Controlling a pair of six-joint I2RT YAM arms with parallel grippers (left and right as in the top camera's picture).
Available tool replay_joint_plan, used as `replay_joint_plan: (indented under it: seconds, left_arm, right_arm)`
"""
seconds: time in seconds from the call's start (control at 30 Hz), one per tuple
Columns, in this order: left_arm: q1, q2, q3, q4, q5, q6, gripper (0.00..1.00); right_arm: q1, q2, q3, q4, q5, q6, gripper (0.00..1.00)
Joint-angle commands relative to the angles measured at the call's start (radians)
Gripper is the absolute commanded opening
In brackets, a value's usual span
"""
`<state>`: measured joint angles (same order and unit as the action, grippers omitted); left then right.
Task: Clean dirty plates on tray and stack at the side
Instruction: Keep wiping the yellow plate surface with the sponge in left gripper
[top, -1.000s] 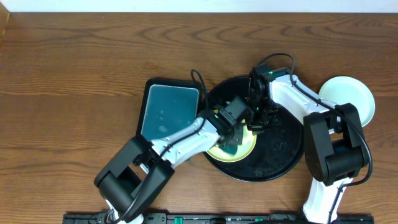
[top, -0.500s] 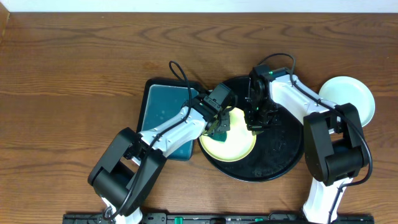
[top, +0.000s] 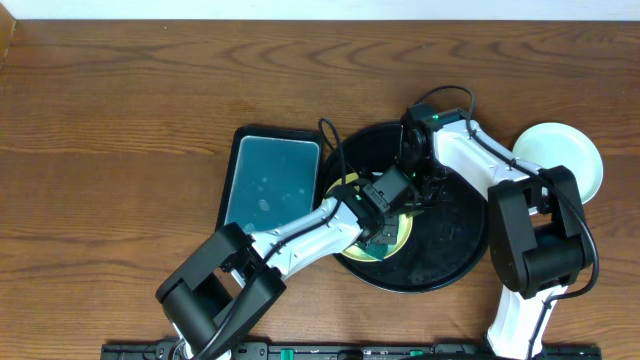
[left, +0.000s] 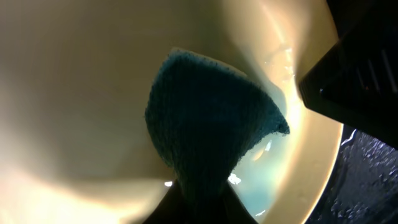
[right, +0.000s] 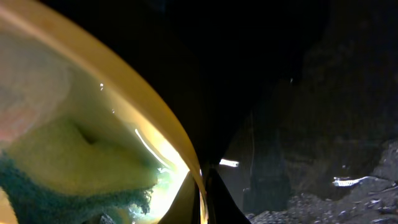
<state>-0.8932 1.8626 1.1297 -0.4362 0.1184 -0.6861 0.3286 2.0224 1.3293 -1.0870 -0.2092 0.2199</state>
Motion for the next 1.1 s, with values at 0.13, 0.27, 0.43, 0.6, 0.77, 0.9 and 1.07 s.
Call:
replay_joint_plan:
  seconds: [0.13, 0.27, 0.43, 0.6, 0.77, 0.9, 1.07]
  left_arm:
    - [0.025, 0.009, -0.013, -0.008, -0.05, 0.02, 0.08]
    - [0.109, 0.009, -0.013, -0.008, -0.049, 0.019, 0.08]
    - [0.218, 0.009, -0.013, -0.009, -0.048, 0.019, 0.08]
    - [0.281, 0.009, -0.013, -0.023, -0.021, 0.019, 0.08]
    - [0.264, 0.009, -0.013, -0.031, 0.043, 0.019, 0.08]
    - [0.209, 0.009, -0.013, -0.03, 0.057, 0.019, 0.08]
    - [0.126, 0.009, -0.013, -0.03, 0.056, 0.019, 0.08]
  right_arm:
    - [0.02, 0.011, -0.005, 0.002, -0.026, 0.011, 0.02]
    - [0.02, 0.011, -0.005, 0.0, -0.015, 0.011, 0.02]
    - [0.02, 0.011, -0.005, 0.0, -0.015, 0.011, 0.02]
    - [0.02, 0.011, -0.005, 0.002, -0.011, 0.011, 0.02]
    - [0.02, 0.011, -0.005, 0.002, -0.004, 0.011, 0.02]
    - [0.02, 0.011, -0.005, 0.002, -0.005, 0.011, 0.03]
    - [0.02, 0.011, -0.005, 0.002, -0.004, 0.011, 0.03]
